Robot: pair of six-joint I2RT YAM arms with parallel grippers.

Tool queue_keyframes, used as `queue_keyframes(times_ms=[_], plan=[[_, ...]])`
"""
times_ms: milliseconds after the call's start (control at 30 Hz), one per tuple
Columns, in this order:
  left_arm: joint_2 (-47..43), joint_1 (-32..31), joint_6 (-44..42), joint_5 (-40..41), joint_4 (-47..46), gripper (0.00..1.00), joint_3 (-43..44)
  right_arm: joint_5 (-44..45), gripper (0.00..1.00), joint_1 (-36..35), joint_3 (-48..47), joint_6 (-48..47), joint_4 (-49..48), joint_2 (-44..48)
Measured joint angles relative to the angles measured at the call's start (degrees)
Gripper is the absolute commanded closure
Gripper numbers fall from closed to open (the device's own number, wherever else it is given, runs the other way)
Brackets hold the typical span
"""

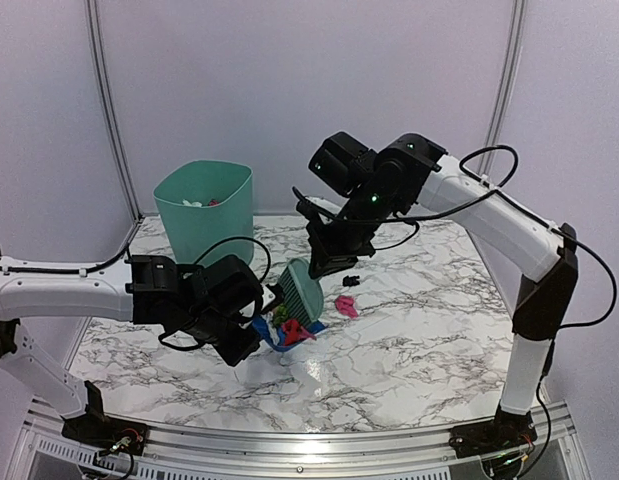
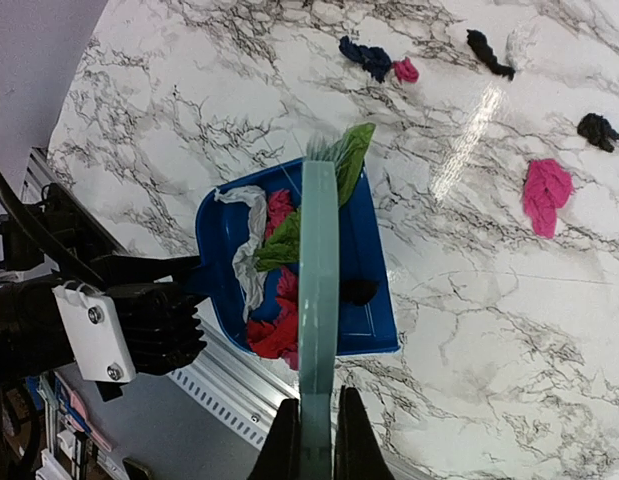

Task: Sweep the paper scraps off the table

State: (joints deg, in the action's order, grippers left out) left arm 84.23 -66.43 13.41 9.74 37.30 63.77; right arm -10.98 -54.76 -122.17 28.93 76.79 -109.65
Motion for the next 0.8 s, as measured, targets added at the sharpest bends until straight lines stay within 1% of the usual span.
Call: queue_keyframes(times_ms=[233,467,800], plan=[[-3.28,1.81,-1.99,1.97,0.39,1.0,1.55,0.15,1.0,1.2,-4.94,0.07,0.31,0.07],[-4.57,4.39,-3.23,3.21,1.18,1.0,3.41,-0.74,1.0,1.97,-5.2,0.15,-3.06,0.85],[-4.68,7.34,-4.13,3.39,1.07,1.0,4.79,-1.25,1.0,3.54,-5.2,1.03,-6.75,4.26]])
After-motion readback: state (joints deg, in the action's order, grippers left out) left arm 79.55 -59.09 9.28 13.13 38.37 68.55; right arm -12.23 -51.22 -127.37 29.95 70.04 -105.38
